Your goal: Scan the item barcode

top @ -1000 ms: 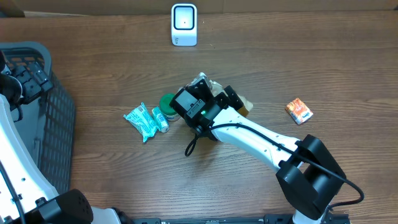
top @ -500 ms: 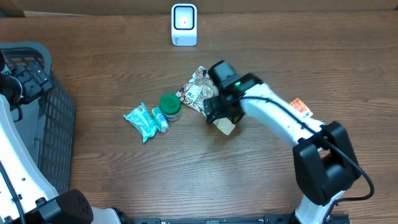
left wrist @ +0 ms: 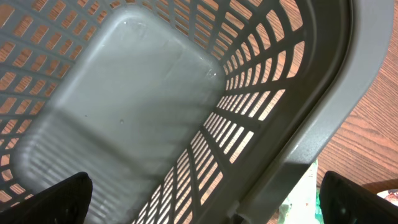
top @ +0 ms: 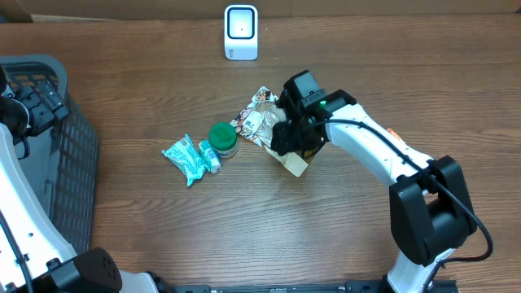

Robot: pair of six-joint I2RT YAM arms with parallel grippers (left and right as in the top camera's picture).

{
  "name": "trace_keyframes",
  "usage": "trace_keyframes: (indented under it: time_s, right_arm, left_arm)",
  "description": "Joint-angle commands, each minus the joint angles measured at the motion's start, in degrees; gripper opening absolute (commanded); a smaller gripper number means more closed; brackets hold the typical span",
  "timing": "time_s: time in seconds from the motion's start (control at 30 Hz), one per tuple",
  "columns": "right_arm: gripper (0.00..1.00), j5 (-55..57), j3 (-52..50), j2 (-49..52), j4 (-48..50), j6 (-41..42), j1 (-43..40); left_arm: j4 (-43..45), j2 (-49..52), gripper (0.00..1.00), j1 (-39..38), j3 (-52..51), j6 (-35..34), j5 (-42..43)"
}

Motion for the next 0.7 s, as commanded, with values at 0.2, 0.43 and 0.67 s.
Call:
trace_keyframes:
  time_s: [0.2,0.43,0.67]
  right_arm:
    - [0.67,2.25,0.96,0.68,13.81,-3.41,-9.73]
    - [0.73,-10.95,0.96,7.56,17.22,-7.50,-14.80]
    - [0.75,-17.53,0.96,10.73,12.22,-7.72,-15.47]
  left_arm:
    - [0.04,0.20,1.00,0.00,0.39,-0.37,0.15]
    - [0.04,0.20,1.00,0.00,0.39,-0.37,0.15]
    - [0.04,0.20,0.99,0.00,0.39,-0.37,0.15]
